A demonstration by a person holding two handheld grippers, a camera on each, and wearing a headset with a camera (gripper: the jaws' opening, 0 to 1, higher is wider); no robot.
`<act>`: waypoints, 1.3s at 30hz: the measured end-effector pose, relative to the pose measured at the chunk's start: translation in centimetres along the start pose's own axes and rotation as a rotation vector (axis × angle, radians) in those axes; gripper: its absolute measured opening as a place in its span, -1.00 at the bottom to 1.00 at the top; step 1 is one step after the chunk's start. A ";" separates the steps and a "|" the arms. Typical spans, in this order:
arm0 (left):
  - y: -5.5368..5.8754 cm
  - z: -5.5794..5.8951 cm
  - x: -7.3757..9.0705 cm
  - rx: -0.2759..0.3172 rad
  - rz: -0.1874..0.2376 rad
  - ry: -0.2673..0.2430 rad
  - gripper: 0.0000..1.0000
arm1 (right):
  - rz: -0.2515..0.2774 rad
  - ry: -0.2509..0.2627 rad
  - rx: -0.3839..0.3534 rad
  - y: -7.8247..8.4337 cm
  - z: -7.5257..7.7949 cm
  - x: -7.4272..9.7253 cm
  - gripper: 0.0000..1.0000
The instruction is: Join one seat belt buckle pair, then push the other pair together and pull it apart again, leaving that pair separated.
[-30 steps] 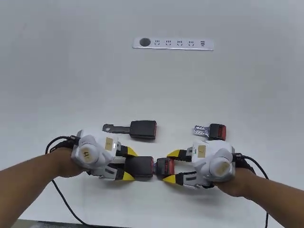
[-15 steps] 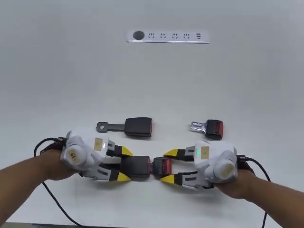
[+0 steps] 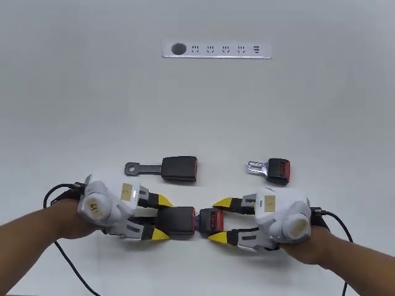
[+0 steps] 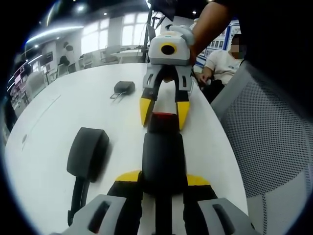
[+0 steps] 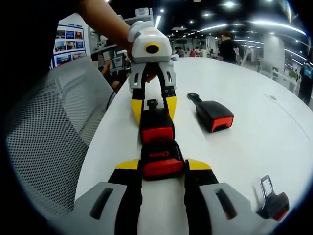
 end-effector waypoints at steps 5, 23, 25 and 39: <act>-0.4 0.2 -0.1 -0.007 -0.046 -0.010 -0.34 | -0.019 0.013 0.005 -0.2 -0.2 -0.1 -0.34; -2.6 0.8 1.7 0.138 -0.049 -0.086 0.38 | 0.014 0.096 -0.097 -2.7 -0.2 1.7 0.39; -3.1 1.1 2.2 0.167 -0.021 -0.086 0.47 | 0.024 0.113 -0.099 -2.7 -0.3 2.2 0.37; -4.2 -0.5 5.4 0.151 -0.007 -0.214 0.54 | 0.026 0.217 -0.094 -2.4 2.9 8.0 0.36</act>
Point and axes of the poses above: the centre of the closed fingertips' face, and the gripper's own axes: x roughly backward along the fingers, z roughly to its right, y roughly out of its underside, the point moved 9 cm from there along x, roughly backward along the fingers, and after that the axes turned 2 degrees about y, right-handed, at the moved point
